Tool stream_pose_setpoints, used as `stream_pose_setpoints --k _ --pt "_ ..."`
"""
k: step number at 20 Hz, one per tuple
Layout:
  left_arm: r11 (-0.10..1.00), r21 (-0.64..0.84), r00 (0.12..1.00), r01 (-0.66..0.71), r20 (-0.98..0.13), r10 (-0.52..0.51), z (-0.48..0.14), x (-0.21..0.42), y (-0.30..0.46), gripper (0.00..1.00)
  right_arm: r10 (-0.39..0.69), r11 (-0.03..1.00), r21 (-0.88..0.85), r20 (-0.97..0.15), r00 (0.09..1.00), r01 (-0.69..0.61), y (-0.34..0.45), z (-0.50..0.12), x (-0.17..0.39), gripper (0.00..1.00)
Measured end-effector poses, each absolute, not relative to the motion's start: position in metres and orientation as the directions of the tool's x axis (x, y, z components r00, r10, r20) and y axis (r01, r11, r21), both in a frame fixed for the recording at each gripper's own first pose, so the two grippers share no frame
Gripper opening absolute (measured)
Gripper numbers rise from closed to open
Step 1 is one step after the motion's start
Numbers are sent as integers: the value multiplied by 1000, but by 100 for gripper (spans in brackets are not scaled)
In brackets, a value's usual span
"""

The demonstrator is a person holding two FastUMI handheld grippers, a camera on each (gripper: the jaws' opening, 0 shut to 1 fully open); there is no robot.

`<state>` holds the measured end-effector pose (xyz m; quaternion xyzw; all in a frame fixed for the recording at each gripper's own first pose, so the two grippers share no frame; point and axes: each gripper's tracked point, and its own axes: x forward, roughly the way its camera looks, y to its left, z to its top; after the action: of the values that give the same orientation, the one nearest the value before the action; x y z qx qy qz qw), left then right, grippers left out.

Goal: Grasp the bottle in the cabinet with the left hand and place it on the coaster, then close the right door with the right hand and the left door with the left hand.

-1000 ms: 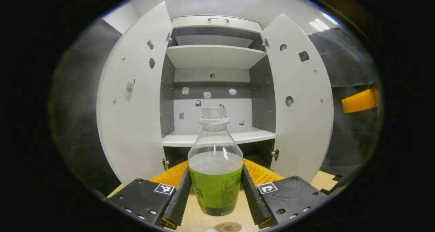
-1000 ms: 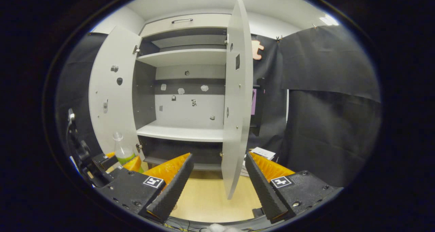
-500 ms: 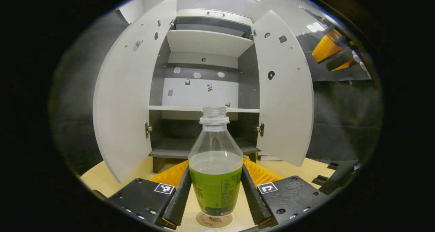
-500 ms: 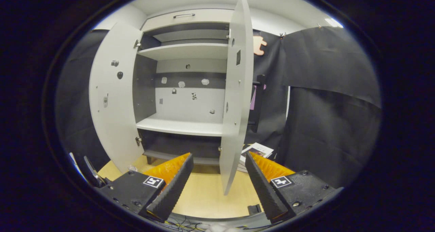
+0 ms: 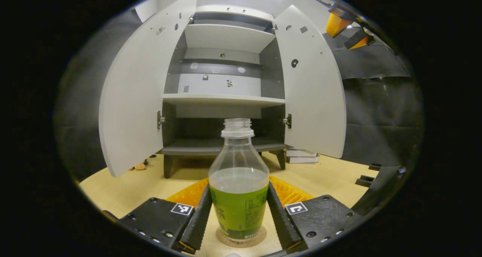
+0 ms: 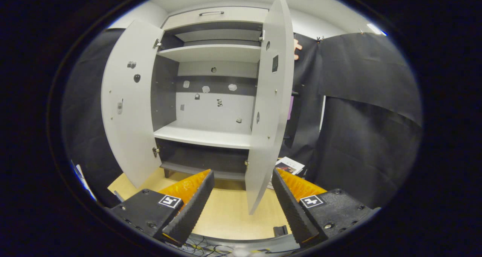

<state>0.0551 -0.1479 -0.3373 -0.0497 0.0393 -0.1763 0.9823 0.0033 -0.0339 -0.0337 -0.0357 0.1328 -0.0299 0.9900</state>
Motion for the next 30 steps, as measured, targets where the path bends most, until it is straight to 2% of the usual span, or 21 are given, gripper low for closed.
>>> stream_pose_setpoints --k 1,2,6,7,10,12,13,14,15,17,19,23,30 --pt "932 -107 933 347 -60 -354 -341 56 -149 74 -66 996 -80 -264 962 46 -32 -35 4 100" --pt "930 -111 931 351 -62 -359 -344 56 -150 78 -61 996 -84 -272 960 39 -29 -38 3 100" --pt "927 -125 928 353 -79 -364 -358 53 -149 76 -47 996 -90 -290 956 21 -20 -45 2 100" --pt "926 -132 929 354 -59 -364 -355 52 -149 80 -44 996 -93 -292 956 17 -19 -45 1 100" --pt "921 -131 921 366 -93 -379 -365 47 -153 82 -38 996 -92 -298 954 11 -18 -48 0 100" --pt "920 -114 916 375 -108 -387 -363 43 -154 87 -40 996 -90 -302 953 13 -18 -50 -1 100" --pt "924 -98 920 370 -99 -379 -357 45 -151 95 -39 996 -89 -303 952 13 -17 -50 -2 100" --pt "924 -84 921 373 -88 -379 -351 45 -150 92 -39 996 -89 -306 951 12 -17 -52 -4 100" --pt "928 -71 926 366 -74 -371 -342 46 -148 95 -36 996 -89 -308 951 9 -17 -52 -5 100" --pt "933 -54 932 356 -53 -358 -323 49 -145 93 -28 997 -82 -315 949 3 -16 -56 -7 100" --pt "935 -38 935 354 -22 -355 -301 51 -144 99 -27 998 -69 -312 950 6 -17 -57 -10 100" --pt "938 -10 937 347 31 -347 -252 56 -140 96 -35 998 -51 -294 955 21 -24 -55 -18 100" --pt "940 -64 940 336 93 -329 -145 47 -135 98 -67 997 -37 -227 972 60 -49 -48 -35 100"
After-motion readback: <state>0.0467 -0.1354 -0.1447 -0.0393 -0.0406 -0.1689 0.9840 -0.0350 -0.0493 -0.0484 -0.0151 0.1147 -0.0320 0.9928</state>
